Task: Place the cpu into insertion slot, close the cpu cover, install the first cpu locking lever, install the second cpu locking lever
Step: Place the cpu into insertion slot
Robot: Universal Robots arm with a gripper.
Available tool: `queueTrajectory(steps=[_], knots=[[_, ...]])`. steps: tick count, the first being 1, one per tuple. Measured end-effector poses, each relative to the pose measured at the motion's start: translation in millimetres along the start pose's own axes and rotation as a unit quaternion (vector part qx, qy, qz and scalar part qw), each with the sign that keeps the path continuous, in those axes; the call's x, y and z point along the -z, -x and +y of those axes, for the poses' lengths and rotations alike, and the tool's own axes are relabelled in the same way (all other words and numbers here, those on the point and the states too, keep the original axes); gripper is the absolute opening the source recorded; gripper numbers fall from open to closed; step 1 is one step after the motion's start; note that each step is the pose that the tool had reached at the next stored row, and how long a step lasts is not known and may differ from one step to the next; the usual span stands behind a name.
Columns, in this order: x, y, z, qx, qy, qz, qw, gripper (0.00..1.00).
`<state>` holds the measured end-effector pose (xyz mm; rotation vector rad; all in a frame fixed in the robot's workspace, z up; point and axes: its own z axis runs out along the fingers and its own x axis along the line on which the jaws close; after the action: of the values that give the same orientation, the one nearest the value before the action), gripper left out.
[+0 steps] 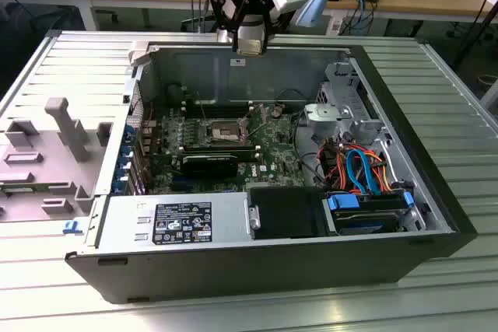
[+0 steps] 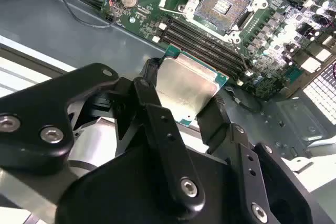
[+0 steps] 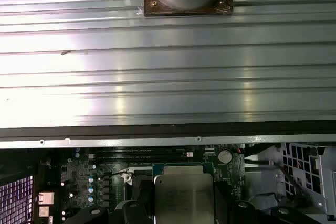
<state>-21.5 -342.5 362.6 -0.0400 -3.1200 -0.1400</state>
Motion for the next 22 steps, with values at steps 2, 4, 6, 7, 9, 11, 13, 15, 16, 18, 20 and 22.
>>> queueTrajectory(steps=[2,4,6,7,9,11,13,15,16,18,20,22], knots=[[0.1,-0.2,-2.5,0.0,0.0,0.0,1.0,0.55],[-0.1,-0.3,-3.3,0.0,0.0001,0.0,1.0,0.55],[-0.1,-0.2,-3.6,0.0,0.0,0.0,1.0,0.55],[-0.2,-0.2,-3.8,0.0,0.0,0.0,1.0,0.55],[-0.5,-0.2,-4.3,0.0,0.0,0.0,1.0,0.55],[-0.7,-0.2,-4.4,0.0,-0.0001,0.0001,1.0,0.55],[-1.2,-0.2,-4.9,0.0,0.0001,0.0,1.0,0.55],[-1.4,-0.2,-4.9,0.0,-0.0001,0.0001,1.0,0.55],[-1.6,-0.2,-5.0,0.0,0.0,0.0,1.0,0.55],[-1.9,-0.1,-5.2,0.0,0.0,0.0,1.0,0.55],[-2.3,-0.1,-5.4,0.0,0.0,0.0001,1.0,0.55],[-2.8,-0.1,-5.7,0.0,0.0,0.0,1.0,0.55]])
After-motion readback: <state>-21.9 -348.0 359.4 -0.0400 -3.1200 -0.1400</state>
